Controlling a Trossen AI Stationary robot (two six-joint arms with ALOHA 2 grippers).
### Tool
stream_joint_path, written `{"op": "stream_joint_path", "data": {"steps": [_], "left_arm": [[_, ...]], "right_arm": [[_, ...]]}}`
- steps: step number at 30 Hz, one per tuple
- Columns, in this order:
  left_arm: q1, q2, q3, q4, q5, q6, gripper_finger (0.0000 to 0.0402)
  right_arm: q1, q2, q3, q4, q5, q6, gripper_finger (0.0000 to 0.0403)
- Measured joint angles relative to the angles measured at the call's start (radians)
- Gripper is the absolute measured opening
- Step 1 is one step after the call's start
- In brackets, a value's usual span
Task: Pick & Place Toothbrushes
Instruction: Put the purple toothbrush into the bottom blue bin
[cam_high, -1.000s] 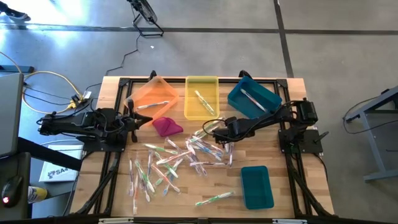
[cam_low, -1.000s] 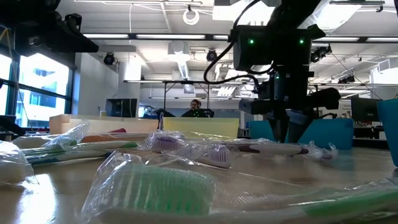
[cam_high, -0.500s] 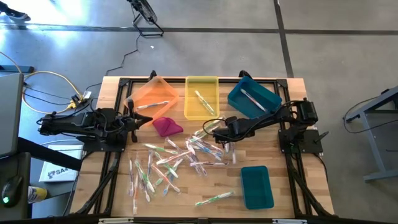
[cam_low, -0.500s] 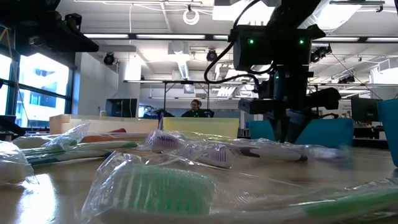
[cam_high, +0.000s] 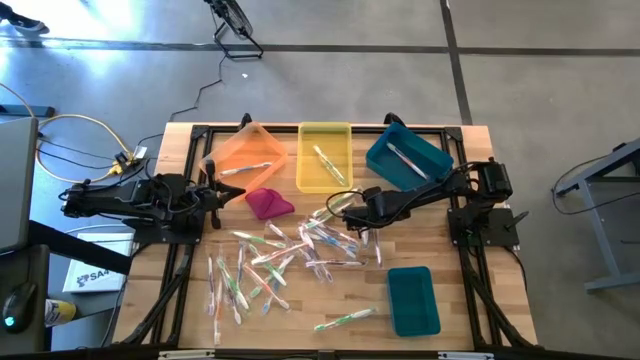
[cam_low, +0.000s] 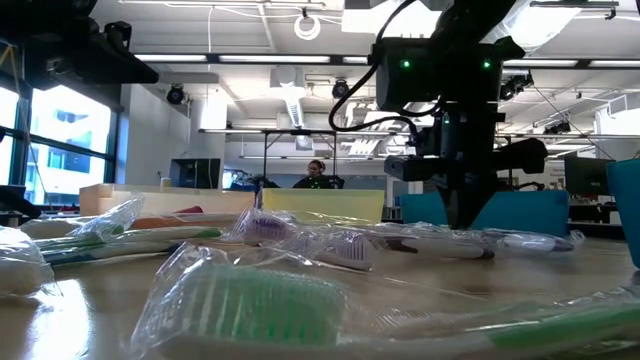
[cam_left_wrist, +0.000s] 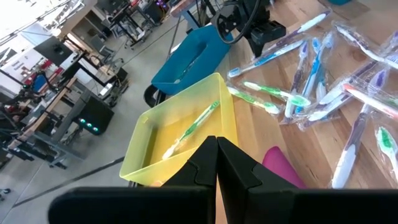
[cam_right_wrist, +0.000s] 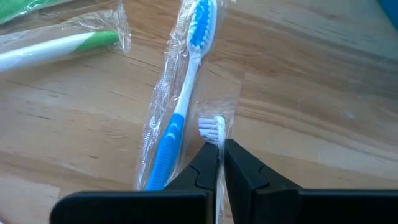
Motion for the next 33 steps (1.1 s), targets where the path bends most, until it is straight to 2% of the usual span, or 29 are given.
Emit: {"op": "stream_joint_path", "data": {"steps": [8, 16, 25, 33], "left_arm": [[0.0, 0.0, 0.0, 0.0, 0.0, -0.001, 0.0003], [0.0, 0.0, 0.0, -0.007, -0.001, -0.002, 0.0003], [0.0, 0.0, 0.0, -0.008, -0.002, -0.003, 0.0003], [0.0, 0.0, 0.0, -0.008, -0.003, -0.003, 0.0003]], "right_arm": [[0.0, -0.026, -0.002, -0.055, 0.001, -0.001, 0.0001], [0.0, -0.104, -0.002, -0.081, 0.07, -0.023, 0.0001], [0.001, -0.257, -0.001, -0.128, 0.161, -0.058, 0.0002], [0.036, -0.421, -0.001, -0.109, 0.261, -0.193, 0.0003]]}}
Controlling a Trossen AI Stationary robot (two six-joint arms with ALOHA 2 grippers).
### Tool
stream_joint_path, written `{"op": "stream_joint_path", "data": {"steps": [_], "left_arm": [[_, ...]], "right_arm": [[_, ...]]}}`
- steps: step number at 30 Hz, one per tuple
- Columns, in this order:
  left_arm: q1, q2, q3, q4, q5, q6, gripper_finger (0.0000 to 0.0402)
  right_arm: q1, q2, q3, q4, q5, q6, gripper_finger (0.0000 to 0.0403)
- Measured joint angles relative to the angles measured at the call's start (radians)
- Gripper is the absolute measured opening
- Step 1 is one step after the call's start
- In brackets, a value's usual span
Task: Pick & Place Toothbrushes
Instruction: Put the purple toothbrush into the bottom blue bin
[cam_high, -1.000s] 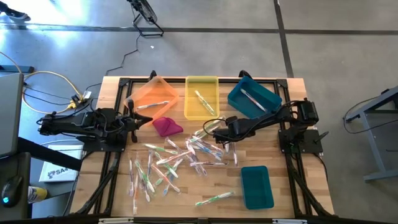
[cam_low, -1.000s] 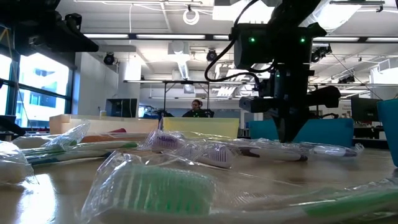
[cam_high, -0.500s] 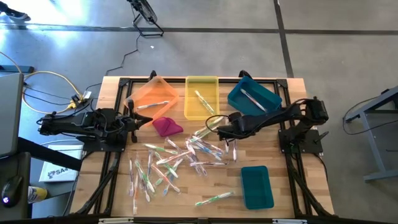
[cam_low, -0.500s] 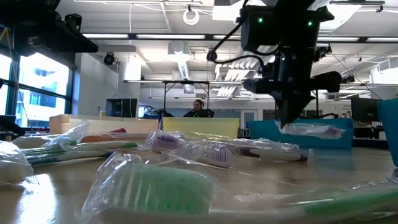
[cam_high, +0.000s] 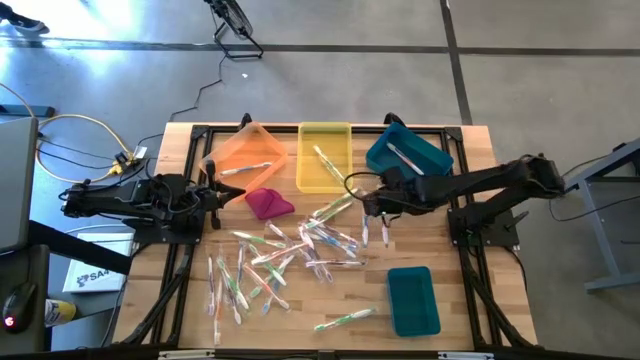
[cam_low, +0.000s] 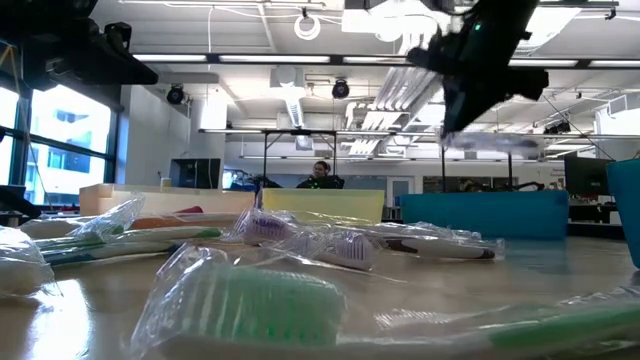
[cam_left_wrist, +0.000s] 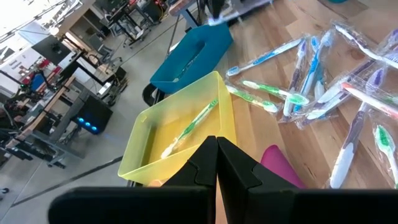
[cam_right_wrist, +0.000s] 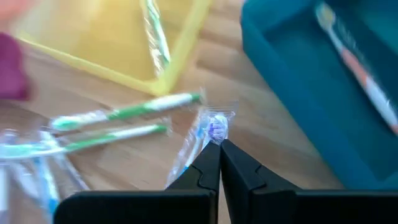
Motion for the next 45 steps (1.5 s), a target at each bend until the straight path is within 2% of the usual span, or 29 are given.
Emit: {"op": "stream_joint_path", "data": {"steps": [6, 11, 27, 31, 36, 45], "left_arm": [[0.0, 0.0, 0.0, 0.0, -0.001, -0.021, 0.0003], [0.0, 0.0, 0.0, 0.0, -0.004, -0.022, 0.0003], [0.0, 0.0, 0.0, 0.008, -0.003, -0.022, 0.0003], [0.0, 0.0, 0.0, 0.008, 0.002, -0.029, 0.0003], [0.0, 0.0, 0.0, 0.009, 0.002, -0.048, 0.0003], [0.0, 0.0, 0.0, 0.009, 0.001, -0.049, 0.0003]], "right_arm": [[0.088, -0.11, 0.0, 0.007, 0.103, -0.02, 0.0003], [0.189, -0.152, 0.001, 0.015, 0.154, -0.03, 0.0003], [0.503, -0.152, 0.001, 0.061, 0.278, -0.011, 0.0003], [0.575, -0.137, 0.001, 0.049, 0.334, 0.039, 0.0003], [0.633, -0.077, 0.001, 0.003, 0.336, 0.158, 0.0003], [0.696, 0.026, 0.0, -0.021, 0.276, 0.331, 0.0003]]}}
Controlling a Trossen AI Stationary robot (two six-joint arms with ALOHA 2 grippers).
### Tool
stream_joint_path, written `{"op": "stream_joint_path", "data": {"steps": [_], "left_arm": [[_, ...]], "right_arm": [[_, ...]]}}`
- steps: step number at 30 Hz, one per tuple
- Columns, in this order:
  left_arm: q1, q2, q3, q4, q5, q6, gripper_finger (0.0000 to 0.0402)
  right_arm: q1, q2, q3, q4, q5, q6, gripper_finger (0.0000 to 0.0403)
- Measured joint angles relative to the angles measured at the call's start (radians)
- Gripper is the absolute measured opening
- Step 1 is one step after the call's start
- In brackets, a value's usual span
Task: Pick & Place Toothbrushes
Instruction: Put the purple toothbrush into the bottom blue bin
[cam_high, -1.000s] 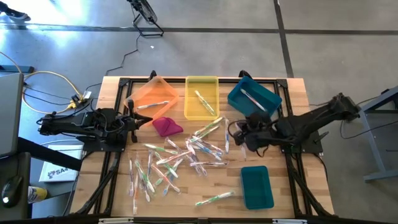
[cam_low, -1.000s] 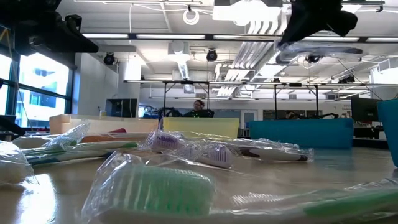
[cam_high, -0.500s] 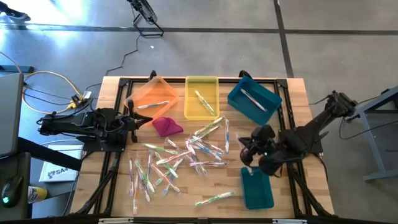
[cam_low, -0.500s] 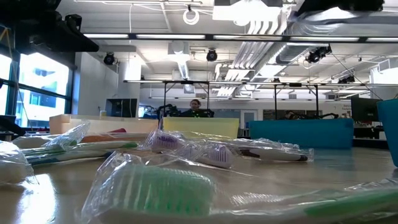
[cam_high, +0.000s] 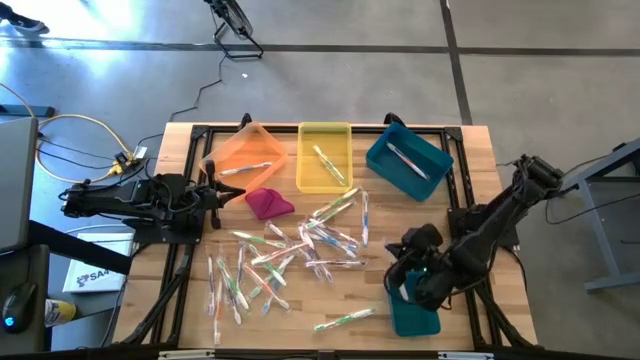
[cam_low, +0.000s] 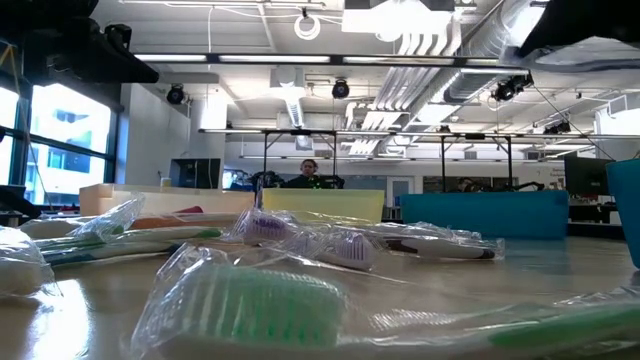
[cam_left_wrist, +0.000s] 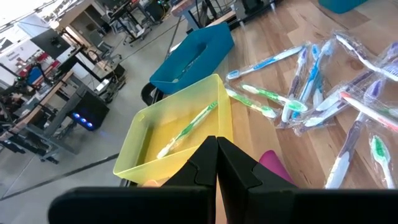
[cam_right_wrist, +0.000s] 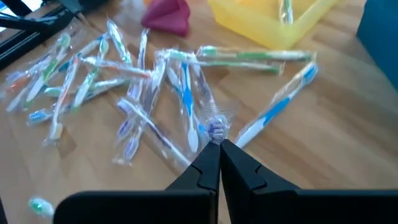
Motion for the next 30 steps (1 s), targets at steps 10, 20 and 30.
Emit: {"op": "stream_joint_path", "data": {"steps": [10, 20, 30], "left_arm": [[0.0, 0.0, 0.0, 0.0, 0.0, 0.0, 0.0003], [0.0, 0.0, 0.0, 0.0, -0.001, 0.0, 0.0003], [0.0, 0.0, 0.0, 0.0, -0.002, -0.015, 0.0003]], "right_arm": [[0.09, 0.038, 0.0, -0.001, 0.037, 0.048, 0.0003], [0.177, 0.12, 0.0, 0.0, 0.027, 0.055, 0.0003], [0.26, 0.204, 0.0, -0.004, 0.013, 0.097, 0.0003]]}}
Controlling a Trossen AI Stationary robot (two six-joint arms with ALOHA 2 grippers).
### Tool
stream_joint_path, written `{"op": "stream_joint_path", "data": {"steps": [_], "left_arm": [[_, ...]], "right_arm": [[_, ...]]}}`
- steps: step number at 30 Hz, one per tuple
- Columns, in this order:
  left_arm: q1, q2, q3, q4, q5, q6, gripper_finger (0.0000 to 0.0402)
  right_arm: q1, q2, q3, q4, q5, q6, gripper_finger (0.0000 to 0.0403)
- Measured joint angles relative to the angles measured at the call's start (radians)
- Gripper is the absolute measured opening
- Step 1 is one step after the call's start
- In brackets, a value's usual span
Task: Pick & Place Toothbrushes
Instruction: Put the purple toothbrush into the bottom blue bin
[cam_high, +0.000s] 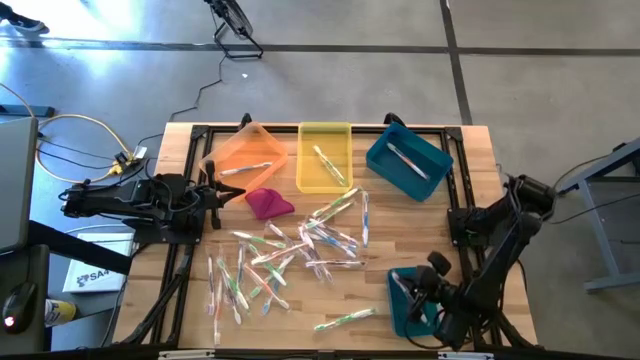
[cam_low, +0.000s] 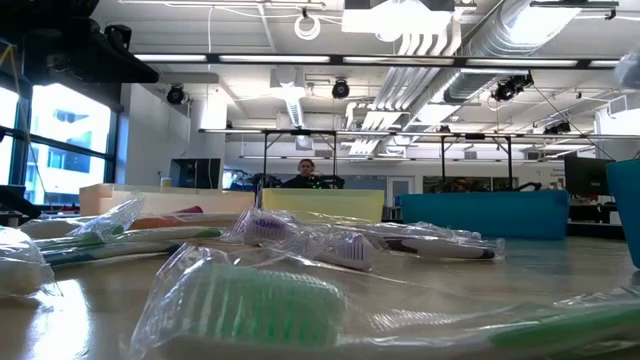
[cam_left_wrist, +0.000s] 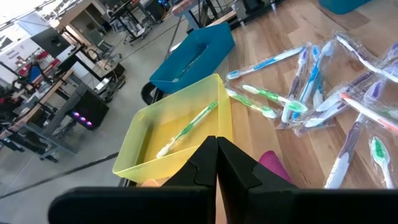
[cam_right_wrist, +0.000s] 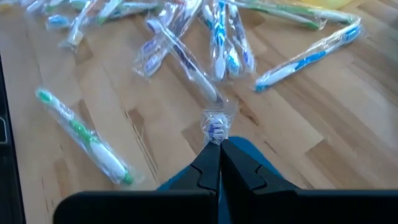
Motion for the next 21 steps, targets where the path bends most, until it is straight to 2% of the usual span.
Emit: {"op": "stream_joint_path", "data": {"steps": [11, 18, 21], "left_arm": [[0.0, 0.0, 0.0, 0.0, -0.003, -0.041, 0.0003], [0.0, 0.0, 0.0, 0.0, -0.003, -0.041, 0.0003], [0.0, 0.0, 0.0, 0.0, -0.002, -0.041, 0.0003]], "right_arm": [[0.013, 0.093, 0.0, -0.003, -0.013, 0.041, 0.0003], [0.007, 0.098, 0.0, -0.002, -0.11, 0.107, 0.0006], [0.007, 0.098, 0.0, -0.002, -0.115, 0.108, 0.0019]]}}
